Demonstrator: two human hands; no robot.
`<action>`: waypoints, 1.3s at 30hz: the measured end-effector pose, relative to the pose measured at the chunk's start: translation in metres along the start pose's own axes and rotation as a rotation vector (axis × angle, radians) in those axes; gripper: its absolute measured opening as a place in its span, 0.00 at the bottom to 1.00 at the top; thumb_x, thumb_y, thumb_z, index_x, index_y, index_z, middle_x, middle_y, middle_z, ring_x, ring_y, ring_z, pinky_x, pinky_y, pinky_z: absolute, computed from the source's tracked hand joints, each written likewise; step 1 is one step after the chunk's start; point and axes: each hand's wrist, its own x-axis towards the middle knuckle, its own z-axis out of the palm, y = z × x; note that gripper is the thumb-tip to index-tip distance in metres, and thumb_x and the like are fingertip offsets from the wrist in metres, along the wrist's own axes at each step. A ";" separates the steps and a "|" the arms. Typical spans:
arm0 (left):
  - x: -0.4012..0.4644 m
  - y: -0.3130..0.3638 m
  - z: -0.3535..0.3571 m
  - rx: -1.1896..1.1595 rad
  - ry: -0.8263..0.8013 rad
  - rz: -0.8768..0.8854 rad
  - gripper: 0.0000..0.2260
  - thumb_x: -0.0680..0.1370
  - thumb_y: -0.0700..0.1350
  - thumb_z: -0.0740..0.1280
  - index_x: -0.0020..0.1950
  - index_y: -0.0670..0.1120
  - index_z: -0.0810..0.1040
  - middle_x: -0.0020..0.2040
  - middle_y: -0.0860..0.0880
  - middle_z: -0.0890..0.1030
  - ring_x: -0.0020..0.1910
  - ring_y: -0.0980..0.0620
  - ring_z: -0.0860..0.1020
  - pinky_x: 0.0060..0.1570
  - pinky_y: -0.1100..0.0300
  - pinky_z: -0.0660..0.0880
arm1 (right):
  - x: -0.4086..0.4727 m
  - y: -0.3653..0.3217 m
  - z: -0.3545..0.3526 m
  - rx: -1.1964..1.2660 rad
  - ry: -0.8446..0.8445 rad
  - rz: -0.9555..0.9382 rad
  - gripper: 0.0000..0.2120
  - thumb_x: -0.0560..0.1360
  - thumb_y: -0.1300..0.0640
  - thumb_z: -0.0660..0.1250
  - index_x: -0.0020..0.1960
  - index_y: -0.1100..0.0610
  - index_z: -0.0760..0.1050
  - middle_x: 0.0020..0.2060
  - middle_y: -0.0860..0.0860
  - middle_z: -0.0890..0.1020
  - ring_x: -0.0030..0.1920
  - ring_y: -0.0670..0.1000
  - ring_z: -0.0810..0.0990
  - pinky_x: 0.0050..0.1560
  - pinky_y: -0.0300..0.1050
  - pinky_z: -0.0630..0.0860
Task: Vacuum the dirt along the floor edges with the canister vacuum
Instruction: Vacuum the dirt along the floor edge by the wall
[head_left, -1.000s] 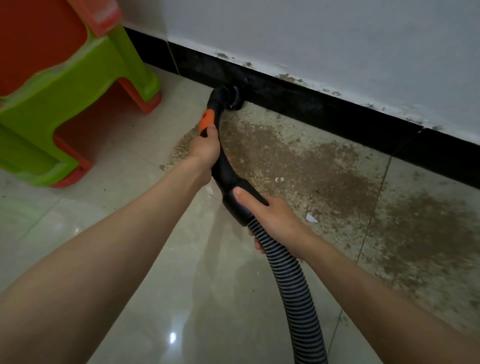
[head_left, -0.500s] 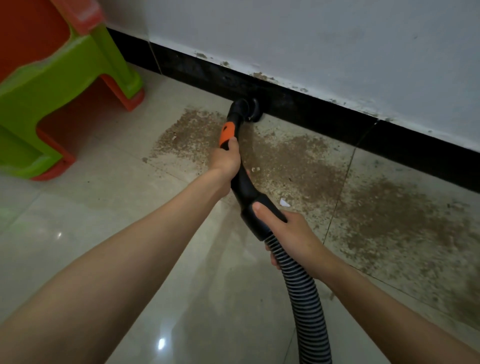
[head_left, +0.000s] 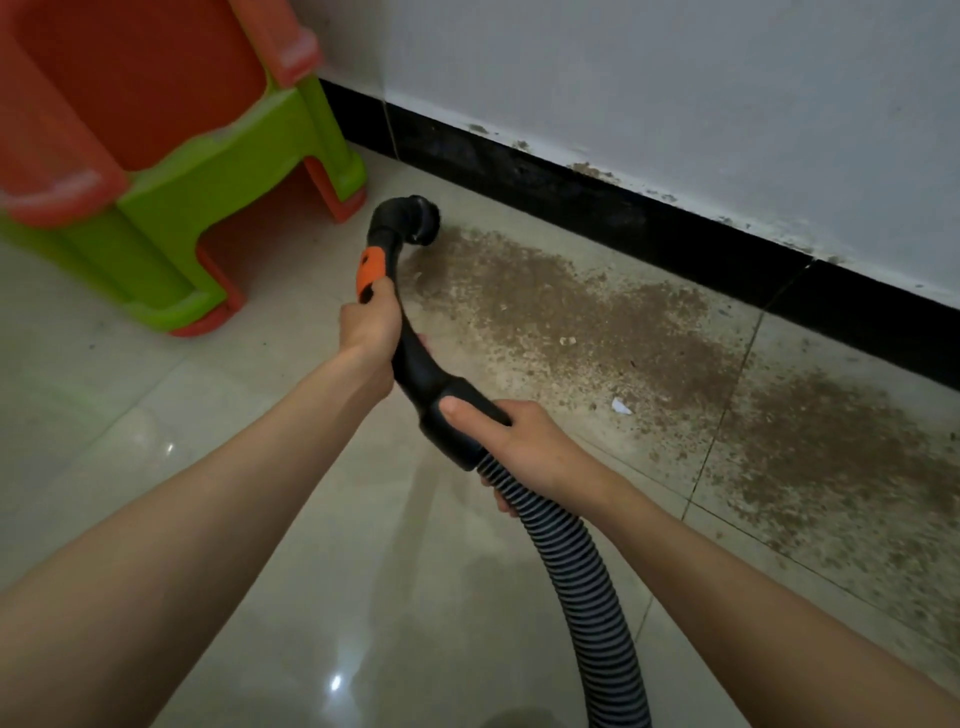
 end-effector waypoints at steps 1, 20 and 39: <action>0.001 -0.001 -0.016 -0.040 0.023 -0.014 0.28 0.79 0.60 0.60 0.68 0.40 0.67 0.41 0.42 0.77 0.28 0.47 0.76 0.30 0.57 0.75 | 0.002 -0.003 0.008 -0.016 -0.034 0.000 0.24 0.72 0.35 0.68 0.43 0.57 0.75 0.25 0.50 0.78 0.21 0.50 0.77 0.22 0.39 0.72; 0.076 -0.008 -0.106 -0.006 0.330 0.006 0.29 0.80 0.60 0.57 0.68 0.36 0.67 0.62 0.35 0.76 0.57 0.36 0.78 0.57 0.45 0.76 | 0.072 -0.006 0.084 -0.386 -0.015 -0.134 0.24 0.71 0.28 0.63 0.43 0.50 0.70 0.40 0.48 0.78 0.39 0.49 0.79 0.37 0.45 0.75; 0.126 0.002 -0.084 -0.020 0.264 0.046 0.30 0.80 0.59 0.58 0.74 0.41 0.57 0.67 0.40 0.71 0.62 0.39 0.75 0.61 0.46 0.74 | 0.100 -0.012 0.064 -0.180 -0.005 -0.116 0.22 0.72 0.33 0.66 0.45 0.52 0.75 0.36 0.50 0.80 0.24 0.41 0.77 0.26 0.37 0.74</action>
